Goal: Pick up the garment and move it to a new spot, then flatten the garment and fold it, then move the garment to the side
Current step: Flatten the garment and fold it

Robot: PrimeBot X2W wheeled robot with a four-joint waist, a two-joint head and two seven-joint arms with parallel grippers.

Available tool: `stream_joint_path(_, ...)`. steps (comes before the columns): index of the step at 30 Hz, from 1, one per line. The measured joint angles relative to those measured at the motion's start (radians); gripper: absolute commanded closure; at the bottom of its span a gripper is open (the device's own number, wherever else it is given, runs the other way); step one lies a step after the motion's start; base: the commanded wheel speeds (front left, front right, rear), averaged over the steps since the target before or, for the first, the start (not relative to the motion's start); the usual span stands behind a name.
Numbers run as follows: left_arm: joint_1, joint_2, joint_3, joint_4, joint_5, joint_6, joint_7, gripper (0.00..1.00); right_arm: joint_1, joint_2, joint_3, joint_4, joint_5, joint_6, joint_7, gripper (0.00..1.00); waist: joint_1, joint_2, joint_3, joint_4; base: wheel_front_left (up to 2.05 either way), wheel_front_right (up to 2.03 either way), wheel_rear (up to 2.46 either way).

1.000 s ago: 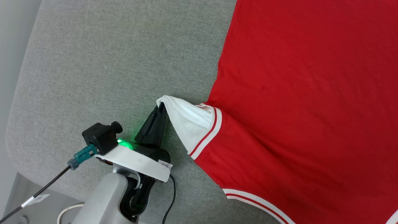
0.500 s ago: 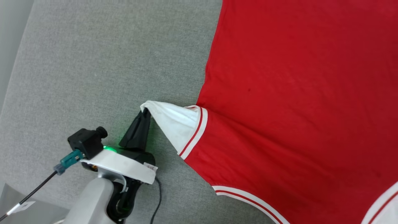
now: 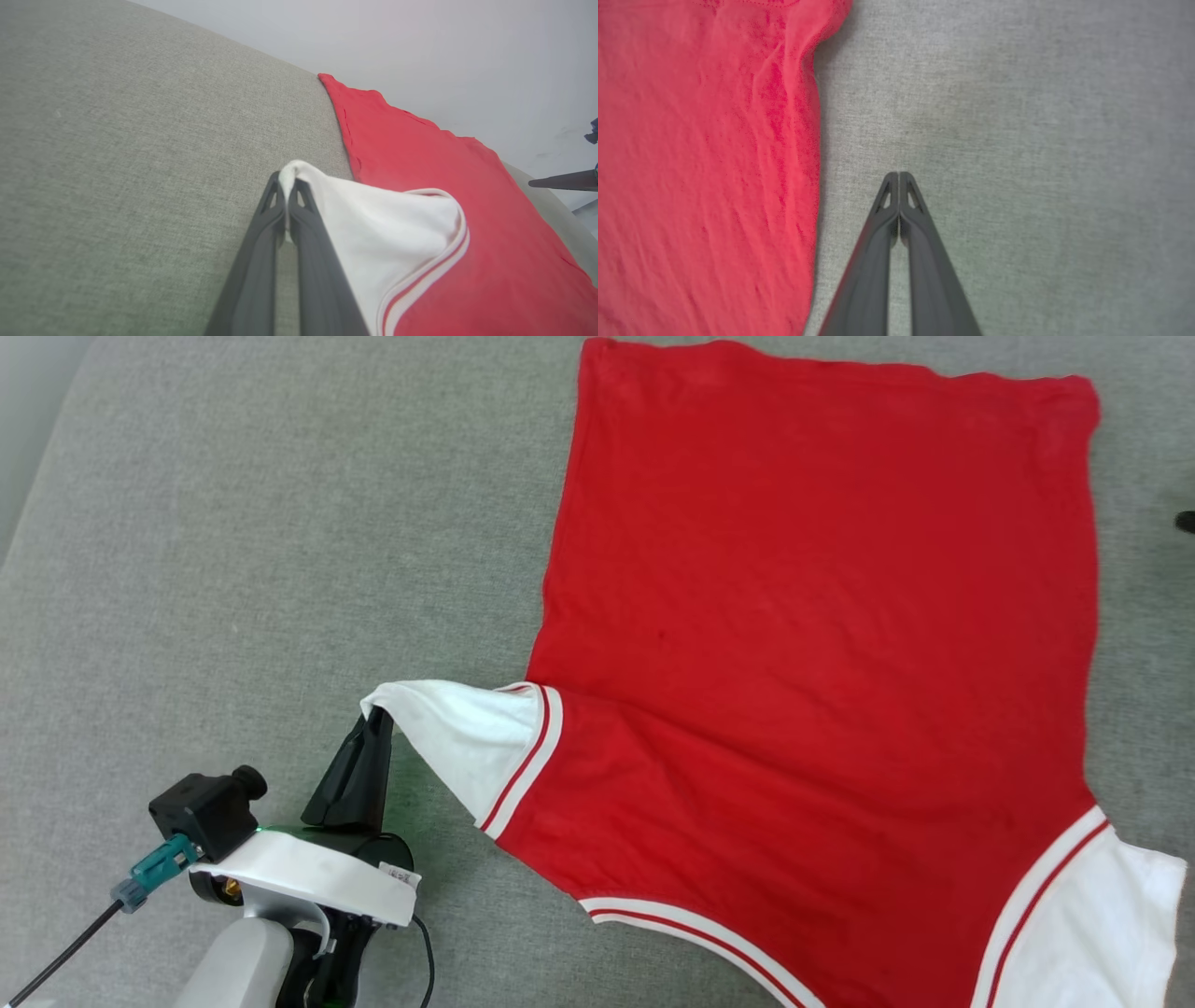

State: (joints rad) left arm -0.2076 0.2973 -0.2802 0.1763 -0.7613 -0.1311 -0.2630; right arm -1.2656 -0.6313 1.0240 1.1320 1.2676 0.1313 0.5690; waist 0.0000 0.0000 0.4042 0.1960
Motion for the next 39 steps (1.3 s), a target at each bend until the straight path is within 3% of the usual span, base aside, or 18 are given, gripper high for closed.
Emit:
stream_joint_path(1, 0.000, 0.000, 0.000, -0.001, 0.000, 0.000, 0.000, 1.00, -0.001, -0.006, -0.005, -0.002, 0.000, 0.000, -0.016, 0.00, 0.0000, 0.0000, -0.005, -0.005, 0.00, 0.00, 0.00)
stream_joint_path(11, -0.008, -0.002, -0.039, -0.008, 0.000, 0.000, 0.000, 1.00, -0.071, 0.011, -0.037, 0.045, -0.003, 0.000, -0.086, 0.00, -0.0001, 0.0000, 0.003, 0.026, 0.00, 0.00, 0.00)
stream_joint_path(22, -0.052, -0.026, -0.087, -0.014, 0.000, 0.000, 0.000, 1.00, -0.148, 0.041, -0.022, 0.132, -0.054, 0.000, -0.100, 0.00, 0.0000, 0.0000, 0.072, 0.098, 0.00, 0.00, 0.00)
stream_joint_path(39, -0.105, -0.046, -0.134, 0.000, -0.009, 0.000, 0.000, 1.00, -0.222, 0.038, -0.007, 0.151, -0.102, 0.000, -0.086, 0.00, 0.0000, 0.0000, 0.168, 0.156, 0.00, 0.00, 0.00)
